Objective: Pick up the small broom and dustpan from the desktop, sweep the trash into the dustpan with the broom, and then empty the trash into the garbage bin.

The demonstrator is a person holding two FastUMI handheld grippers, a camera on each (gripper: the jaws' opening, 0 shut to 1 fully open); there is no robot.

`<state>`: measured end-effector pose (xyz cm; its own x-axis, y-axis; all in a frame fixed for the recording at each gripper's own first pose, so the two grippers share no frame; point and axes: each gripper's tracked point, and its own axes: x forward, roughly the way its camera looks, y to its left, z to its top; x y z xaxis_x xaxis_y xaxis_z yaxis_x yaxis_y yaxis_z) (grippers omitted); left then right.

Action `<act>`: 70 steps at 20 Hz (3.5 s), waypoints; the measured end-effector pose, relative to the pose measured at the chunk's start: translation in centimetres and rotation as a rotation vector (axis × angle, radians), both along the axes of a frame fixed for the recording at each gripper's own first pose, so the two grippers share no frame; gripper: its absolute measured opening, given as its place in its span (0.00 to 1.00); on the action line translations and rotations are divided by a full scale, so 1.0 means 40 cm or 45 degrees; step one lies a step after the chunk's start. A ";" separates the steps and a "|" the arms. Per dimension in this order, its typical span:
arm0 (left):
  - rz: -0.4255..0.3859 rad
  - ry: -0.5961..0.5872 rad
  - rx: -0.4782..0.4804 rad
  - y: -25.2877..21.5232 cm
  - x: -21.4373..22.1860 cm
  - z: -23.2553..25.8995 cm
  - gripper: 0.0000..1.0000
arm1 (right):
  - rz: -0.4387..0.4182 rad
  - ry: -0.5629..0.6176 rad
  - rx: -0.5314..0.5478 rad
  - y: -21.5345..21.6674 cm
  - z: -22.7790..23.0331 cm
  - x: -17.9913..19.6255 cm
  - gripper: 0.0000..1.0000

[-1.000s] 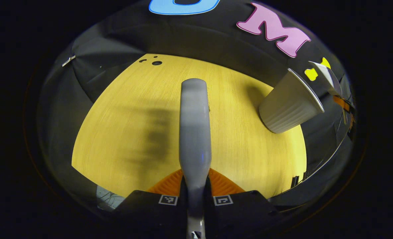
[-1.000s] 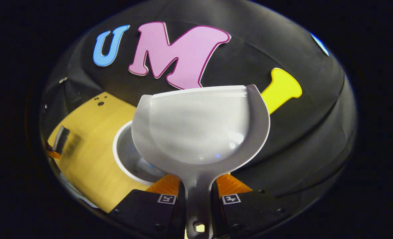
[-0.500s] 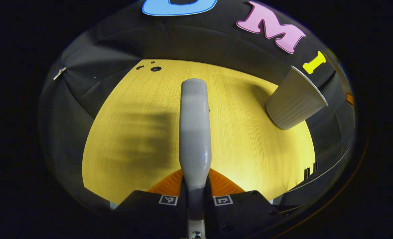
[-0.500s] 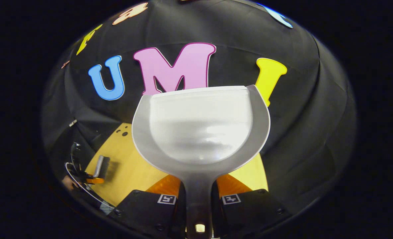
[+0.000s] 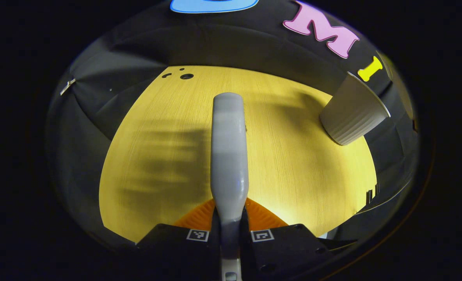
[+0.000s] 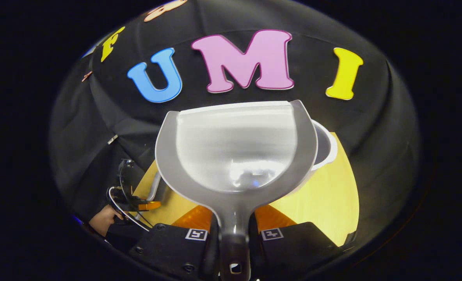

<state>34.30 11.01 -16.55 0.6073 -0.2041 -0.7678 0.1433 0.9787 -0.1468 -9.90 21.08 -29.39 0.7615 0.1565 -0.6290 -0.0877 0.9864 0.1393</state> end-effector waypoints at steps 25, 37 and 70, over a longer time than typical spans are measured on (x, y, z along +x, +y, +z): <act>0.022 0.199 0.118 0.057 -0.031 -0.090 0.25 | -0.024 0.623 -0.029 0.195 -0.679 -0.011 0.36; -0.032 0.297 0.173 0.072 -0.055 -0.090 0.28 | -0.091 0.668 -0.014 0.222 -0.707 0.021 0.40; 0.125 -0.913 0.060 -0.099 -0.314 0.479 0.96 | -0.243 -0.462 -0.213 0.036 -0.122 -0.117 0.99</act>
<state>21.75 7.07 2.63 0.9786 -0.0991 -0.1804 0.0995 0.9950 -0.0068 -14.59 22.53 -34.26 0.9431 -0.0896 -0.3201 0.0845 0.9960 -0.0297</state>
